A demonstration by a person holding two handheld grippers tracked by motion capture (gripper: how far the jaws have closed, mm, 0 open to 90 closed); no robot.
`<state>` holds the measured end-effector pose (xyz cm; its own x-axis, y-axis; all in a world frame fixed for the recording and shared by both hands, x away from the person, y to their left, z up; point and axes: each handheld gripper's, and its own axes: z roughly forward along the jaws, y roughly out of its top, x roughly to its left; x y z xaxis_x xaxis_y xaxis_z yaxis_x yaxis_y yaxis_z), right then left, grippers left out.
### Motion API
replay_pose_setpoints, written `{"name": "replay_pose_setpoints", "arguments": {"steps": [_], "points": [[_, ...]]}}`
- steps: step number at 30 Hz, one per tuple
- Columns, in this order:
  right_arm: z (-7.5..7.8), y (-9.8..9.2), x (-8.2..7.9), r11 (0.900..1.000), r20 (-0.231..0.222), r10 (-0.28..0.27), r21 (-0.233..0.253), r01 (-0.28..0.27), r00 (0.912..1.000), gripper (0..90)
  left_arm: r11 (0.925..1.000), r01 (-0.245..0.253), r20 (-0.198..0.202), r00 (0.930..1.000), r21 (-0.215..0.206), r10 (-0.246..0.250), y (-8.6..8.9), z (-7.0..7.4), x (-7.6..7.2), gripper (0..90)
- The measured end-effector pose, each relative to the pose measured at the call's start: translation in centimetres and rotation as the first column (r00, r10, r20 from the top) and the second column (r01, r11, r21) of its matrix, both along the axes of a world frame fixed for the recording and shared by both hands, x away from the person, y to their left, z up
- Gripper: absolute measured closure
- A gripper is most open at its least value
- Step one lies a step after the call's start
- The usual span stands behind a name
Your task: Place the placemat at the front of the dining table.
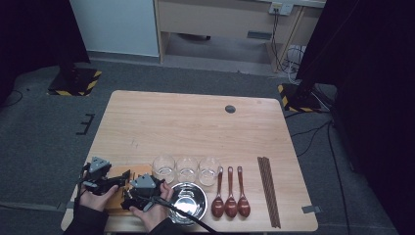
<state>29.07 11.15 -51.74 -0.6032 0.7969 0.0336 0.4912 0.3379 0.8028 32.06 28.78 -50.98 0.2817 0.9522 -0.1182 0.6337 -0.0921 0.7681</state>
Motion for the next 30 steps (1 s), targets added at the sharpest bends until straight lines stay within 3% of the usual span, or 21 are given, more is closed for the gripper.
{"name": "replay_pose_setpoints", "arguments": {"steps": [30], "points": [[2.7,0.2,-0.2,0.999,0.08,0.045,0.008,-0.046,0.9957,9.0,0.9992,-0.032,0.051,0.9981,-0.025,0.034,0.7,2.7,-0.8,21.0]]}}
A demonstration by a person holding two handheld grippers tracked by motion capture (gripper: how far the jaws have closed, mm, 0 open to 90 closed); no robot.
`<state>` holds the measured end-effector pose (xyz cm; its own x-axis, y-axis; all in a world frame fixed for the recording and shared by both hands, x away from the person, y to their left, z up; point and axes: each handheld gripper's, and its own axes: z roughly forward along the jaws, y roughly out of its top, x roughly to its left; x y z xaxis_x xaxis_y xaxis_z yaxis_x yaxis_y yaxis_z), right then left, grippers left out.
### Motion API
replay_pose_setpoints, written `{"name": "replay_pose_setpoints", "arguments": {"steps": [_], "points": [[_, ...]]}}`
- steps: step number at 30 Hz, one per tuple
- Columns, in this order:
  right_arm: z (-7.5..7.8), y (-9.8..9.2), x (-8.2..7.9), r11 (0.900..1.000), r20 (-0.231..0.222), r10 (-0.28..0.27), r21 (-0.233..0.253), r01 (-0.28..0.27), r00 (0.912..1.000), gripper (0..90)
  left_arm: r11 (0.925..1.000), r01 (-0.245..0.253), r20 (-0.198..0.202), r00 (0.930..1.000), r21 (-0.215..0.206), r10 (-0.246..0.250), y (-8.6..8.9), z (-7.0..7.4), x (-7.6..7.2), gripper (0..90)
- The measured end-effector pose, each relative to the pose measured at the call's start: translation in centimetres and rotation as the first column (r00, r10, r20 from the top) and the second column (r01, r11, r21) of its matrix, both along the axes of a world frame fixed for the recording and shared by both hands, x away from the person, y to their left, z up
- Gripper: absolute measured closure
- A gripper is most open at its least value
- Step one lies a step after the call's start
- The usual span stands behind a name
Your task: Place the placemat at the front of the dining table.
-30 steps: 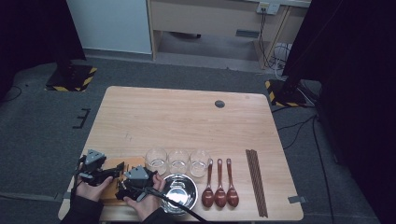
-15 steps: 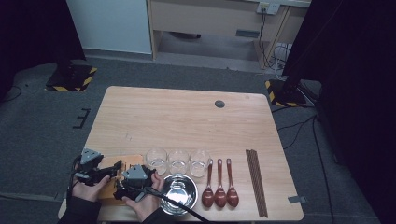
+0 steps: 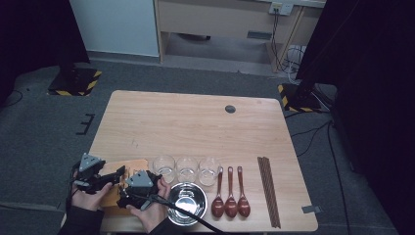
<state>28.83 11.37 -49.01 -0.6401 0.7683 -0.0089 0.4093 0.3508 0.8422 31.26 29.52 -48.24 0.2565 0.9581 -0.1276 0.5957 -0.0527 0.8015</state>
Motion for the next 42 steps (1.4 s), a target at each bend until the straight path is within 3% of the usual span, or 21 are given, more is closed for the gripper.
{"name": "replay_pose_setpoints", "arguments": {"steps": [22,32,42], "points": [[2.9,-0.3,0.6,1.0,0.059,0.014,0.013,-0.014,0.9982,9.0,0.9999,-0.012,0.065,0.9978,-0.003,0.013,-0.3,3.3,0.4,20.9],[4.7,-1.4,1.2,1.0,0.085,0.002,0.024,-0.004,0.9964,9.0,1.0,-0.001,0.1,0.995,0.009,0.0,-1.3,5.2,1.2,21.0],[5.8,-2.7,1.7,0.999,0.098,-0.01,0.034,0.007,0.9951,9.0,0.9999,0.013,0.111,0.9938,0.001,-0.013,-2.6,6.3,1.9,20.9]]}}
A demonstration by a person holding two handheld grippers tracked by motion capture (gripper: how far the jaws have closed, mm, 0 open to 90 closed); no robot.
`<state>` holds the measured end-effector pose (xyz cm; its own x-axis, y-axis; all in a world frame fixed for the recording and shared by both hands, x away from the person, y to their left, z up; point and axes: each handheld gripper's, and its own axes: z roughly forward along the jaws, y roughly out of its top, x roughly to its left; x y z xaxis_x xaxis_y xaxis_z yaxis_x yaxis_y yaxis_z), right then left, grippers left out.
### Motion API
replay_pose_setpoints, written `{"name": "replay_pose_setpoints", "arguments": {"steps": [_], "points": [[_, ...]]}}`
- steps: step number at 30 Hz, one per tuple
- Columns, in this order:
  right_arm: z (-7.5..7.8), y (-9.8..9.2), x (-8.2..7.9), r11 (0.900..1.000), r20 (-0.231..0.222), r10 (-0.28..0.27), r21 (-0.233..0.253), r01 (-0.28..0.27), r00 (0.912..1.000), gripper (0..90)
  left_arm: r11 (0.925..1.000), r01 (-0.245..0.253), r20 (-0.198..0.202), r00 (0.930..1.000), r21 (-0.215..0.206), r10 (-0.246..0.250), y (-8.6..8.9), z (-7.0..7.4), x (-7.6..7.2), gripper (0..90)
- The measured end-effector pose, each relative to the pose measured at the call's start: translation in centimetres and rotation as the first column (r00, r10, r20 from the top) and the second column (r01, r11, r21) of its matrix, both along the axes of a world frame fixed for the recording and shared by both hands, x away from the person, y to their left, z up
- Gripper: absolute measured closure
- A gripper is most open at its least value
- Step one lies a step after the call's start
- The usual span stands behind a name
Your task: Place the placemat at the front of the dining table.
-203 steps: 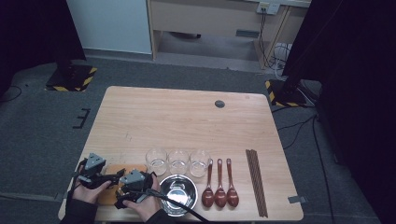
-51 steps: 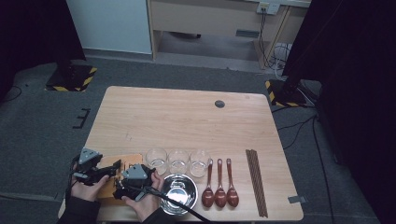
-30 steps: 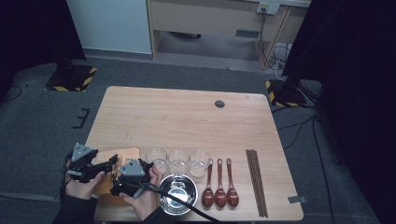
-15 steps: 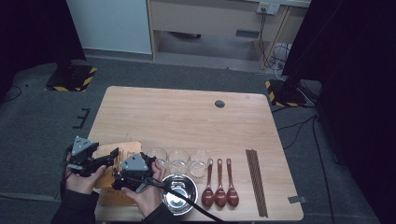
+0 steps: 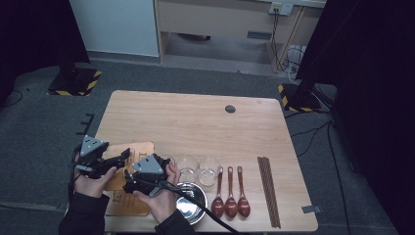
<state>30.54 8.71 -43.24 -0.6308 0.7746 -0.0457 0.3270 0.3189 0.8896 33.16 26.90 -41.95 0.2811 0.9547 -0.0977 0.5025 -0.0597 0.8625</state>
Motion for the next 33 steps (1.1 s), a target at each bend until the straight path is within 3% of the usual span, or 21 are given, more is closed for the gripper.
{"name": "replay_pose_setpoints", "arguments": {"steps": [11,29,33], "points": [[1.4,-1.4,0.8,1.0,0.032,-0.018,-0.001,0.018,0.9993,9.0,0.9999,0.016,0.018,0.9997,0.005,-0.016,-1.4,1.4,1.1,20.9],[2.8,-4.9,2.1,0.998,0.059,-0.06,0.008,0.059,0.9965,9.0,0.9981,0.059,0.039,0.9974,0.016,-0.06,-5.2,3.3,3.2,20.9],[3.1,-5.9,2.4,0.997,0.072,-0.073,0.007,0.072,0.9948,9.0,0.9971,0.066,0.05,0.9964,0.036,-0.068,-6.3,3.8,3.7,21.0]]}}
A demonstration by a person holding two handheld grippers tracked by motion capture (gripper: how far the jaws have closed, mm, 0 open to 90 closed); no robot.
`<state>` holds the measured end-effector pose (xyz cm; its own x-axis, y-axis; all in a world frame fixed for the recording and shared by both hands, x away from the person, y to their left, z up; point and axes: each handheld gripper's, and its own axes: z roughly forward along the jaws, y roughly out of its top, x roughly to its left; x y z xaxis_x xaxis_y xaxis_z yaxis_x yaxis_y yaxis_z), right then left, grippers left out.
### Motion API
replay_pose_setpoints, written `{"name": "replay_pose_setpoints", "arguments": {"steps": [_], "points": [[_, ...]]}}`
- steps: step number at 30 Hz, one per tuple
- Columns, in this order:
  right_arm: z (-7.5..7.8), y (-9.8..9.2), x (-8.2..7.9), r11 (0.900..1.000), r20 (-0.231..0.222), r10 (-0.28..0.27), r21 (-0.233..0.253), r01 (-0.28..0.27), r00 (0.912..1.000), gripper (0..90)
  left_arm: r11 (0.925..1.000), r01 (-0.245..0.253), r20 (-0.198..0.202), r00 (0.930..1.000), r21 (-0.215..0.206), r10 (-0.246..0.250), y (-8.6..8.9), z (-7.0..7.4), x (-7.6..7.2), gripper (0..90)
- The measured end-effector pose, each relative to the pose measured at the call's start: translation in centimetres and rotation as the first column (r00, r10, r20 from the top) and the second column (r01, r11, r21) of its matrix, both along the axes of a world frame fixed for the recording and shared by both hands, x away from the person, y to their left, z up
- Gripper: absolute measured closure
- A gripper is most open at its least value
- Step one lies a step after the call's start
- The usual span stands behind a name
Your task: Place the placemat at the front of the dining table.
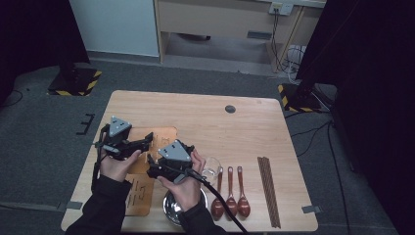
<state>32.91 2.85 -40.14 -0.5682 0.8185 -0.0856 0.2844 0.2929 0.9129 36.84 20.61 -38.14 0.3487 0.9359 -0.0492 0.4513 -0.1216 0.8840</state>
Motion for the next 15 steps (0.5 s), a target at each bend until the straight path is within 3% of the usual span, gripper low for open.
{"name": "replay_pose_setpoints", "arguments": {"steps": [15], "points": [[1.1,-2.7,0.8,1.0,0.021,-0.026,0.014,0.026,0.9994,9.0,0.9994,0.032,0.011,0.9994,-0.008,-0.032,-2.5,1.2,1.2,20.9]]}}
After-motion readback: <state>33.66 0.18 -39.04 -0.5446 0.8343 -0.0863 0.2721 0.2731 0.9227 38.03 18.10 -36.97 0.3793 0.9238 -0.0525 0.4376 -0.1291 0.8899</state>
